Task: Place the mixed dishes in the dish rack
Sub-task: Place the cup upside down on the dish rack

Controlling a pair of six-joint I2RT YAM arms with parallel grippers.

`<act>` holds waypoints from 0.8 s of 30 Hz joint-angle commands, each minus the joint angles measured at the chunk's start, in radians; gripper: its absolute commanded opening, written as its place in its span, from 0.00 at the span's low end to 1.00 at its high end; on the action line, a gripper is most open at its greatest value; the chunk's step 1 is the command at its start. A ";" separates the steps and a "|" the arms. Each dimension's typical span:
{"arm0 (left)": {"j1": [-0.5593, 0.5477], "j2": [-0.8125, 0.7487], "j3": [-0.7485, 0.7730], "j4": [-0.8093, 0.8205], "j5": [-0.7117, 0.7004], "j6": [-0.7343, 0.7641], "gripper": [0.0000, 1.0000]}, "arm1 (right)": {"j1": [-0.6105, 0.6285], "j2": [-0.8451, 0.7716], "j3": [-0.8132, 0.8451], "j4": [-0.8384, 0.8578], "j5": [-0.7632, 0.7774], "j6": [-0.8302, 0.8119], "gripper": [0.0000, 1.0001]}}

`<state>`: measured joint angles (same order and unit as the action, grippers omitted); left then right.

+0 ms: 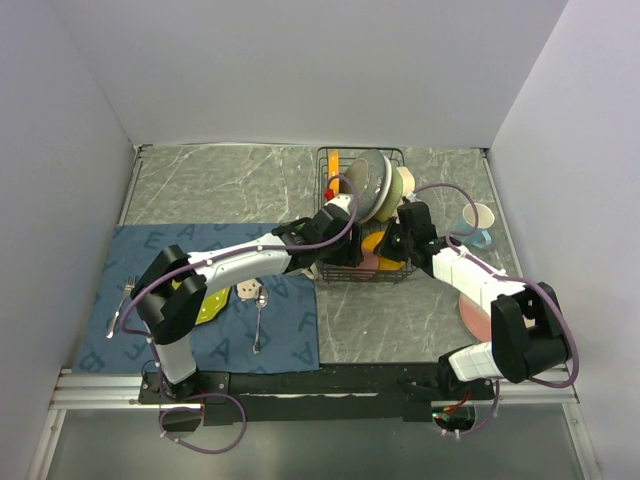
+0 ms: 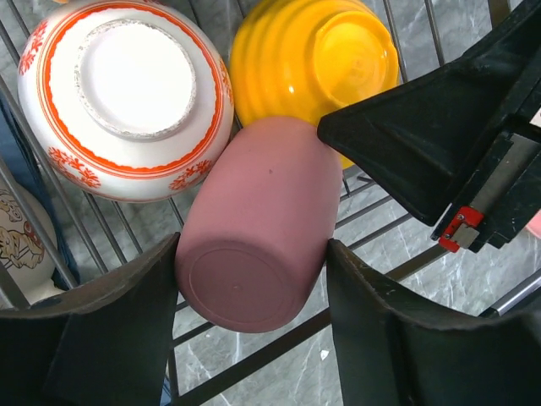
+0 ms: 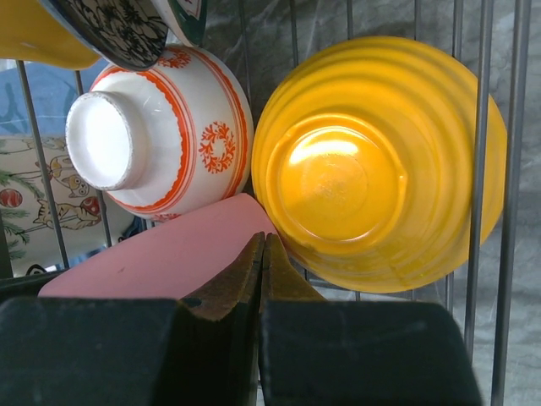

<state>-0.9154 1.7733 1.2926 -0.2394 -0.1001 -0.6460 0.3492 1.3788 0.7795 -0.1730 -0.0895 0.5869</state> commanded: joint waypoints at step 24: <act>-0.025 -0.094 0.143 -0.184 -0.173 0.095 0.01 | 0.013 -0.225 -0.022 -0.086 0.065 0.028 0.06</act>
<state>-0.9352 1.7359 1.3911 -0.3855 -0.1848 -0.5831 0.3557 1.1736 0.7628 -0.2699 -0.0372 0.6125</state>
